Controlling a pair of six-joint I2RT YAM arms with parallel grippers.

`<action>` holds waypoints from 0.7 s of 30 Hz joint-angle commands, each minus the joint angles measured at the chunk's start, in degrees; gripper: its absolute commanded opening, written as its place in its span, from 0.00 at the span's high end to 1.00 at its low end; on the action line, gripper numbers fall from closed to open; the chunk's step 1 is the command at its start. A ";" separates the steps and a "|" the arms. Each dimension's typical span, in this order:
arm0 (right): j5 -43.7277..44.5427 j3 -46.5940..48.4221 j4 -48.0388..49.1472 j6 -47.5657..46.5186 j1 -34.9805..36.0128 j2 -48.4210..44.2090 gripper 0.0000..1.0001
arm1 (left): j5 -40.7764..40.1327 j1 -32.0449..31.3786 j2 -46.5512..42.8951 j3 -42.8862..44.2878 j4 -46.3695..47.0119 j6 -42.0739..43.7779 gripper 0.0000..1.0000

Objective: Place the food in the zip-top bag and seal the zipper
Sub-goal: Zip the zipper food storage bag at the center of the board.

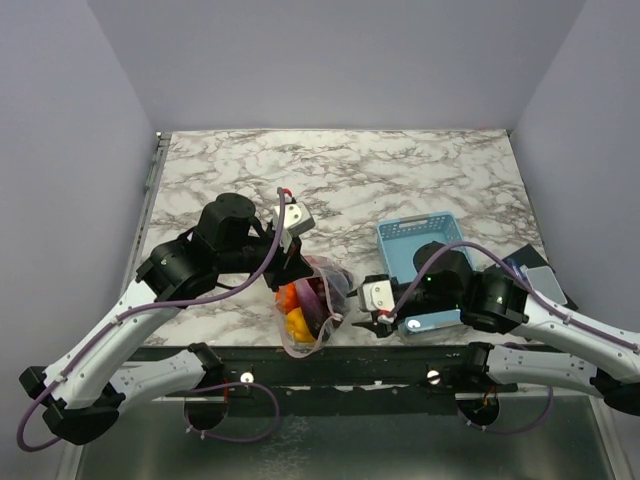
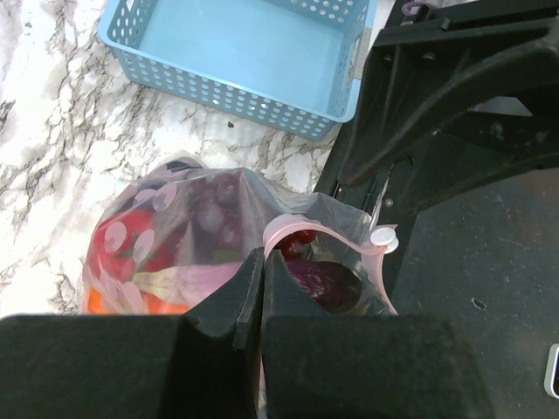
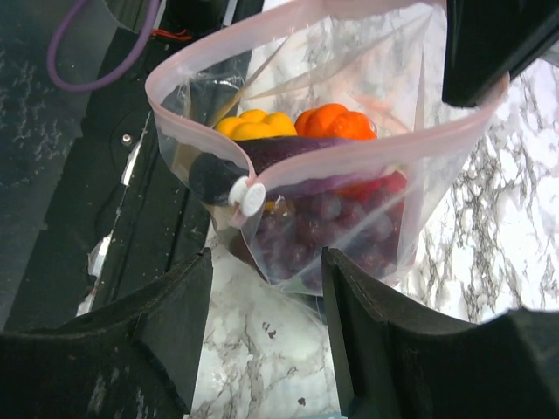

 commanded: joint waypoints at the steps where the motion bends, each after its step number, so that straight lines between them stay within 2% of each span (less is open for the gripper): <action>1: 3.86 -1.73 6.02 2.00 2.62 -0.55 0.42 | -0.52 -0.29 0.79 0.53 0.91 0.45 1.00; 13: 10.98 -6.99 15.57 2.55 7.09 0.01 0.43 | -0.98 -0.38 1.44 0.63 0.91 0.45 1.00; 21: 14.33 -8.62 18.81 2.49 8.80 0.18 0.52 | -1.12 -0.38 1.69 0.63 0.91 0.45 1.00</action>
